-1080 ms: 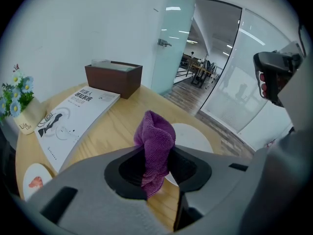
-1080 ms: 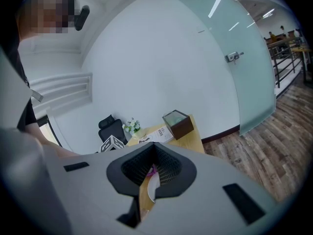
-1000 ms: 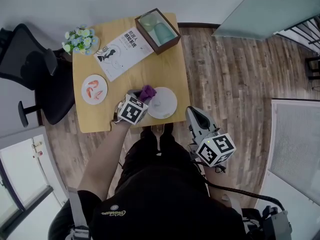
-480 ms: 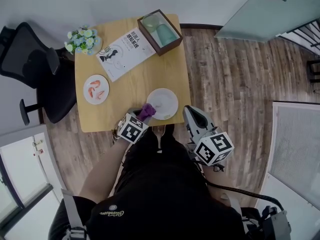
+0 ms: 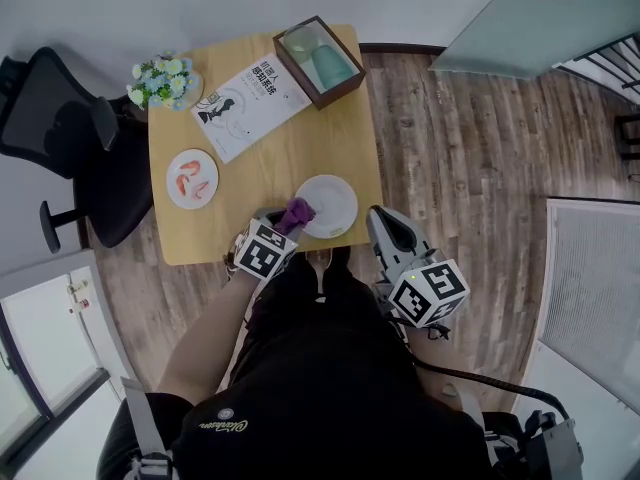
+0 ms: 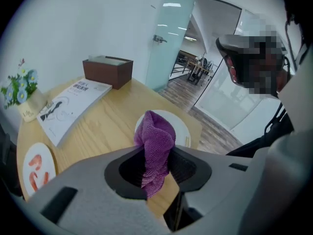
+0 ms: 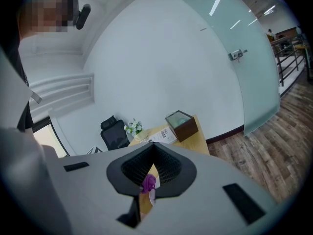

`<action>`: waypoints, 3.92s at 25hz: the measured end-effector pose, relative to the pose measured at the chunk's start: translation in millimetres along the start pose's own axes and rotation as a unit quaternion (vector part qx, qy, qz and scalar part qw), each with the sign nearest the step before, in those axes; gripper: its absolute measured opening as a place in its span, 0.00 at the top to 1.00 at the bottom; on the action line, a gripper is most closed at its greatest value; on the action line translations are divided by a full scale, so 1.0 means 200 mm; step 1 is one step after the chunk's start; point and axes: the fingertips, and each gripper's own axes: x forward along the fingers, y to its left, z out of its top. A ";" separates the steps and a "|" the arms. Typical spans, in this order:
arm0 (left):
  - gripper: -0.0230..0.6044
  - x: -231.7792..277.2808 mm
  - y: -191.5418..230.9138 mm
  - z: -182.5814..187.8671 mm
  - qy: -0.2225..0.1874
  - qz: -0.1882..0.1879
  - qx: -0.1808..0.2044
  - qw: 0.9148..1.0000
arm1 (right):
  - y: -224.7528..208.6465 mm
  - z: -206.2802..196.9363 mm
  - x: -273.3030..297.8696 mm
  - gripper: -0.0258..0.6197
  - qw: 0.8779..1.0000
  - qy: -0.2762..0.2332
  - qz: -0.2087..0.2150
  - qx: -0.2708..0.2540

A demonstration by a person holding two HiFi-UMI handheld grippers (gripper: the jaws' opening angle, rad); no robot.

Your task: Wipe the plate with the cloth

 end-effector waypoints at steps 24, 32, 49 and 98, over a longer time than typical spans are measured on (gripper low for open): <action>0.76 0.11 0.03 0.14 0.034 0.013 0.087 0.996 | -0.04 -0.01 -0.03 0.96 1.000 -0.003 -0.010 0.011; 0.76 0.08 -0.15 -0.09 0.061 -0.030 0.074 0.995 | -0.05 -0.01 -0.02 0.96 1.000 -0.003 -0.011 0.013; 0.76 0.15 0.01 0.30 0.011 -0.008 0.080 0.997 | -0.08 -0.02 -0.07 0.96 1.000 -0.009 -0.023 0.015; 0.76 0.24 -0.02 0.36 0.030 -0.032 0.098 0.994 | -0.13 -0.05 -0.12 0.96 0.999 -0.014 -0.034 0.029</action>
